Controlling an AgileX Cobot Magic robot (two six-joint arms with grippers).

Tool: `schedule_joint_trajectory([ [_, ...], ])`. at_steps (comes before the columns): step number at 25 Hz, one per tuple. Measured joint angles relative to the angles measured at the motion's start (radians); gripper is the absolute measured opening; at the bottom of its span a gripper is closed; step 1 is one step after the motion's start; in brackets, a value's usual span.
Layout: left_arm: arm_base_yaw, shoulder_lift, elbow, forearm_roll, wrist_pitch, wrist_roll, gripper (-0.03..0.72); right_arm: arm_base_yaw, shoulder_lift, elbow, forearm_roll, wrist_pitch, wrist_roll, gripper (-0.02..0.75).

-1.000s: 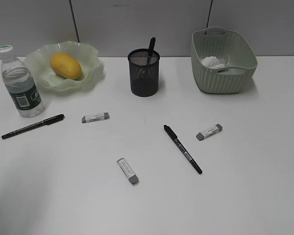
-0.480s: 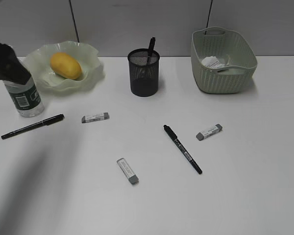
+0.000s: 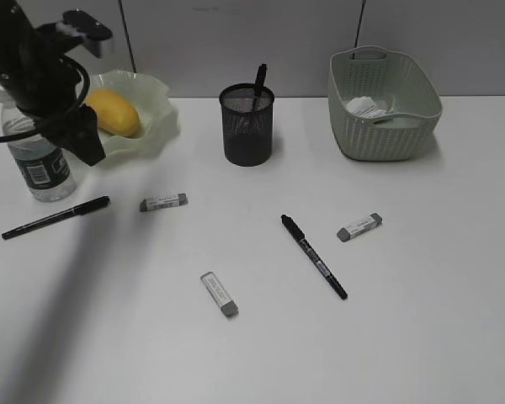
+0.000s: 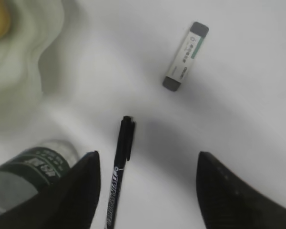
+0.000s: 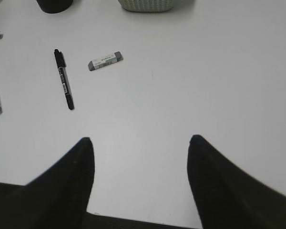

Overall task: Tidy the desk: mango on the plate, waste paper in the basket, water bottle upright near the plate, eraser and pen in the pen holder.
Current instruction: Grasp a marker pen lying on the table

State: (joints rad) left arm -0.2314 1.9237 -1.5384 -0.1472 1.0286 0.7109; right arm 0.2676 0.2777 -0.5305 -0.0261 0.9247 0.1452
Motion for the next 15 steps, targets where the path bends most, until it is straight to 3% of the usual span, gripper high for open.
schedule_joint_trajectory([
  [4, 0.0, 0.093, -0.058, 0.037, 0.025, 0.05, 0.481, 0.0, 0.0, 0.0, 0.0, -0.006, 0.0, 0.492],
  [15, 0.0, 0.213, -0.065, 0.133, 0.031, 0.072, 0.496, 0.0, 0.0, 0.0, 0.0, -0.007, 0.0, 0.492],
])
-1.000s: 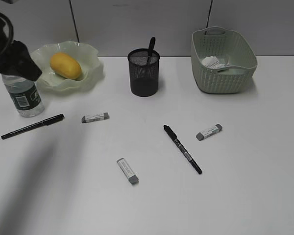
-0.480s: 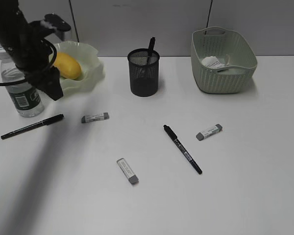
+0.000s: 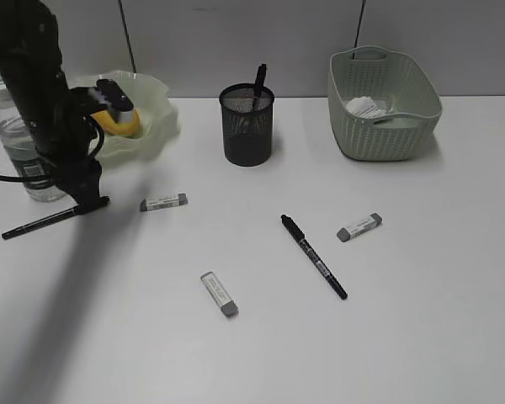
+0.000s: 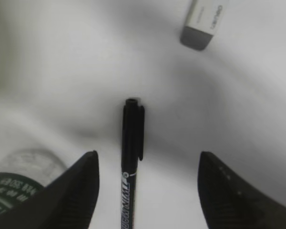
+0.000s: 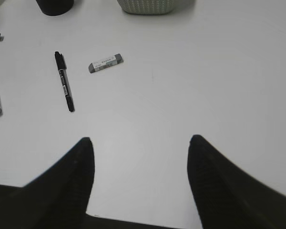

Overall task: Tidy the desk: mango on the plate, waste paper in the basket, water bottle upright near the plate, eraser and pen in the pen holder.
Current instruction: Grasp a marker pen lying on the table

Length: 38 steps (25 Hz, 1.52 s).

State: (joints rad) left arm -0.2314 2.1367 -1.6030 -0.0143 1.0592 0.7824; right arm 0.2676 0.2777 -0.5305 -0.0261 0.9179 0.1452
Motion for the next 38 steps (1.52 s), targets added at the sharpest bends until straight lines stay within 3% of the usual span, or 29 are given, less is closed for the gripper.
schedule_joint_trajectory([
  [16, 0.0, 0.081, -0.002, 0.021, -0.089, 0.038, 0.496, 0.0, 0.0, 0.002, 0.0, -0.007, -0.004, 0.492],
  [24, 0.0, 0.094, -0.005, 0.02, -0.099, 0.04, 0.453, 0.0, 0.0, 0.002, 0.0, -0.008, -0.005, 0.492],
  [27, 0.0, 0.095, -0.008, 0.014, -0.097, 0.041, 0.386, 0.0, 0.0, 0.002, 0.0, -0.008, -0.006, 0.492],
  [32, 0.0, 0.098, -0.012, 0.014, -0.104, 0.041, 0.162, 0.0, 0.0, 0.002, 0.0, -0.008, -0.006, 0.492],
  [38, 0.002, 0.096, -0.013, -0.006, -0.087, 0.041, 0.134, 0.0, 0.0, 0.002, 0.0, -0.008, -0.006, 0.492],
])
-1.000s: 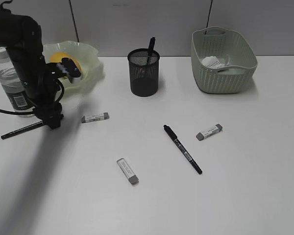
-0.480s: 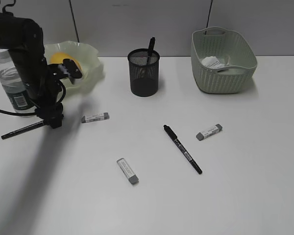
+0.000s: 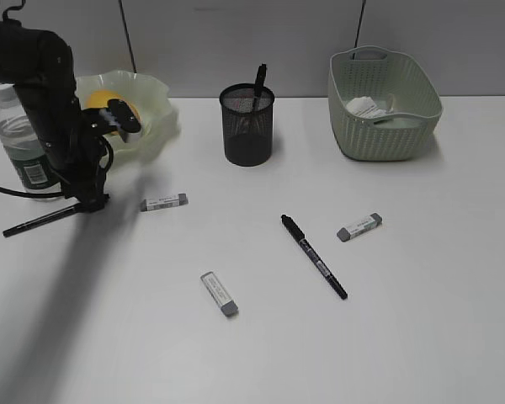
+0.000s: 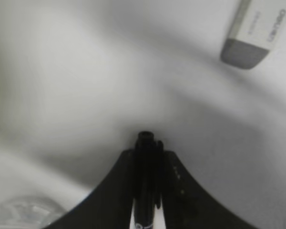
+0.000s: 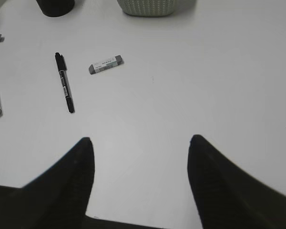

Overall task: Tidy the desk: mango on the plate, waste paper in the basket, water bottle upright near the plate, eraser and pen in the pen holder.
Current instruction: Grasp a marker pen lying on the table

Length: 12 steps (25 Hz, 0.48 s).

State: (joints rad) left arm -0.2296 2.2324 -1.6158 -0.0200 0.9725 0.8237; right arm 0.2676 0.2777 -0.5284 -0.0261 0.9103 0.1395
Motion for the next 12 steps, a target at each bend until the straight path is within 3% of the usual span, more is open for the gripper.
schedule_joint_trajectory([
  [7, -0.047, -0.074, 0.008, -0.085, 0.054, -0.003, 0.133, 0.0, 0.0, 0.001, 0.0, -0.001, -0.001, 0.492],
  [12, -0.094, -0.203, 0.008, -0.148, -0.028, -0.003, 0.133, 0.0, 0.0, 0.001, 0.0, -0.001, -0.001, 0.492],
])
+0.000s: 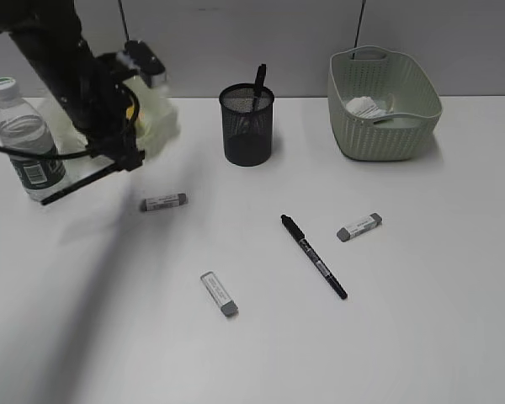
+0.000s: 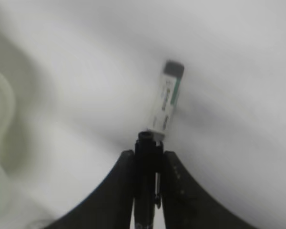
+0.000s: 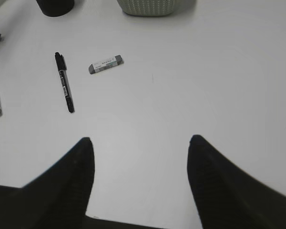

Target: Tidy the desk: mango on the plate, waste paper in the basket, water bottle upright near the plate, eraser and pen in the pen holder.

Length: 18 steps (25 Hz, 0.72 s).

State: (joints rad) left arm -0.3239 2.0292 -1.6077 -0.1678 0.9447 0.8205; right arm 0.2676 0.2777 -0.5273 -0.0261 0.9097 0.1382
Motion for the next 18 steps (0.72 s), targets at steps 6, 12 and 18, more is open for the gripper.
schedule_joint_trajectory([
  [6, -0.017, -0.081, -0.052, -0.284, -0.217, 0.0, 0.133, 0.0, 0.0, 0.0, 0.0, -0.001, 0.0, 0.492],
  [12, -0.033, -0.078, -0.07, -0.636, -0.534, 0.0, 0.133, 0.0, 0.0, 0.0, 0.0, -0.001, 0.0, 0.492],
  [18, -0.109, -0.037, -0.07, -0.793, -0.813, 0.0, 0.133, 0.0, 0.0, 0.0, 0.0, -0.002, -0.001, 0.492],
])
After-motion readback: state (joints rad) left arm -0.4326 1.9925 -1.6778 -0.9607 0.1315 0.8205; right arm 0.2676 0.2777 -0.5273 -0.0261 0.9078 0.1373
